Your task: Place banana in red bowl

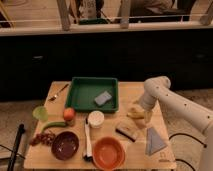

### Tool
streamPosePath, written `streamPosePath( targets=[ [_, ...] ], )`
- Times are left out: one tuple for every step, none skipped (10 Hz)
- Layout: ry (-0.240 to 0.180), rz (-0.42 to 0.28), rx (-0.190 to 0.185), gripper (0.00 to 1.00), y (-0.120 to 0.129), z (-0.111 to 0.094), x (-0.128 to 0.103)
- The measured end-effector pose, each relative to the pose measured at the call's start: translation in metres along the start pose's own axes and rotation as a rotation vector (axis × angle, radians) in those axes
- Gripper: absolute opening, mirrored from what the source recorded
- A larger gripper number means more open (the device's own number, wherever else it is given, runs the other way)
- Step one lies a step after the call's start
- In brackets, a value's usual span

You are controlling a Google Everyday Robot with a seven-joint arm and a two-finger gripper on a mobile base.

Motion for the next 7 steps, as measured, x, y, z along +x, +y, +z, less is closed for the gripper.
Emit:
streamPosePath(
  targets=[
    [0.001,0.002,-0.014,0.62,0.0003,0.0066,0.0004],
    [-0.001,0.006,-0.024,0.53,0.0016,0.0085,0.0008],
    [-0.003,0.009,-0.023,0.45,0.0019,0.0090,0.0014],
    [-0.001,0.007,-0.022,0.33,0.0008,0.0083,0.0012],
    [0.000,0.006,-0.020,0.24,-0.0005,0.0063,0.0009],
    [0.001,0.005,-0.017,0.14,-0.0016,0.0039,0.0007],
    [0.004,0.003,-0.021,0.05,-0.0004,0.0025,0.0013]
  ],
)
